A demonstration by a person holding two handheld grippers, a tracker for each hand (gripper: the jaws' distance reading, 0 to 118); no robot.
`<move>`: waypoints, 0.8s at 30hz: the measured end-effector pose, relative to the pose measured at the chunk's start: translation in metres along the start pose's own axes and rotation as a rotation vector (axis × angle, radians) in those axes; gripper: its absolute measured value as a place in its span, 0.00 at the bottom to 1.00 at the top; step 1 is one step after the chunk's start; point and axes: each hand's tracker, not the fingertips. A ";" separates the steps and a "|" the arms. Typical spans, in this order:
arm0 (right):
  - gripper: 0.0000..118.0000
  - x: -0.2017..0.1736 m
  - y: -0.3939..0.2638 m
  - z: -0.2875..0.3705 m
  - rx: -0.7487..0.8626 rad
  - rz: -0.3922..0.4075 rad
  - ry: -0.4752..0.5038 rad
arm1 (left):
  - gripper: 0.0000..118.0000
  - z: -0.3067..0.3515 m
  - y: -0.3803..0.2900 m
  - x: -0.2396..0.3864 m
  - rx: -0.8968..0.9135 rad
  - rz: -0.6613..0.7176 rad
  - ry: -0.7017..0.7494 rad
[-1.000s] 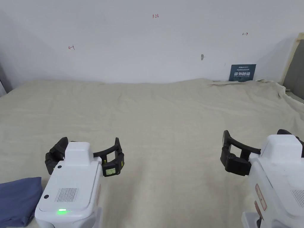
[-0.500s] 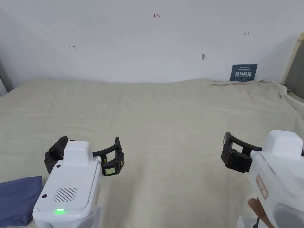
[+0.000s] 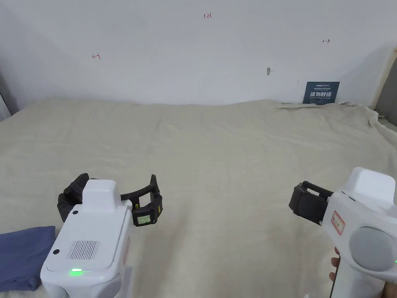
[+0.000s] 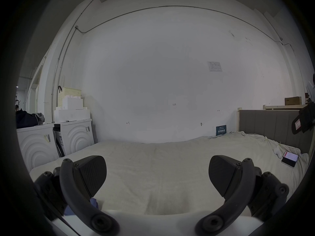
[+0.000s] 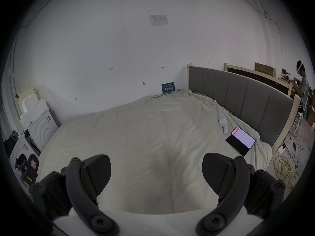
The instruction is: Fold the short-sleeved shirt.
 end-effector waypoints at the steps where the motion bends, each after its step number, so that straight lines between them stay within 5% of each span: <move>1: 0.92 -0.002 0.000 0.001 0.008 0.006 -0.013 | 1.00 0.000 0.000 0.000 0.001 0.001 0.001; 14: 0.92 0.000 -0.005 -0.007 0.048 0.066 -0.033 | 1.00 0.002 0.003 -0.004 0.008 0.008 0.007; 24: 0.92 0.007 -0.023 -0.002 0.358 0.112 0.138 | 1.00 0.002 0.002 -0.006 0.012 0.008 0.010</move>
